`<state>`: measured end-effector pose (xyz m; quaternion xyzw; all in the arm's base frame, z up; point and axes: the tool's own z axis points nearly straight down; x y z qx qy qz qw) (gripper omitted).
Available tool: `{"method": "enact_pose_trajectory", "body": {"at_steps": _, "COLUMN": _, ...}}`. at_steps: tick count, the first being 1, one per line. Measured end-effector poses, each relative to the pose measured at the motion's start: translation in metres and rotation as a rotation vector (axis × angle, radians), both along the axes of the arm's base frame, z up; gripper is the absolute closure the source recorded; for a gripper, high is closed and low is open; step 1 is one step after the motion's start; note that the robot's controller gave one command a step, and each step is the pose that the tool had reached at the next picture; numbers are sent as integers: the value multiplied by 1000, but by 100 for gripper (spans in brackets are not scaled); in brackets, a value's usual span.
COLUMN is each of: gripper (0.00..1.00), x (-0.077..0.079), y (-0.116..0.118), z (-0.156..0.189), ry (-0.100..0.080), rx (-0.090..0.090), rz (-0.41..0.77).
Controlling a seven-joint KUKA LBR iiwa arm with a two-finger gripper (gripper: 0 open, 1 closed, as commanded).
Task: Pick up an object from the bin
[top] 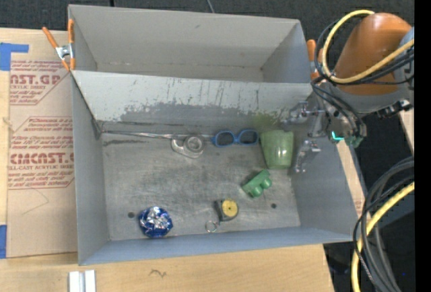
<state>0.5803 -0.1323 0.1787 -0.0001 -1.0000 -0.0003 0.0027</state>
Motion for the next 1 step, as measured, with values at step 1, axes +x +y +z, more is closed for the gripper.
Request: {"method": "enact_pose_trajectory", "body": {"at_steps": 1, "gripper": 0, "x": 0, "y": 37, "z": -92, "ry": -13, "rx": -1, "rz": -62}}
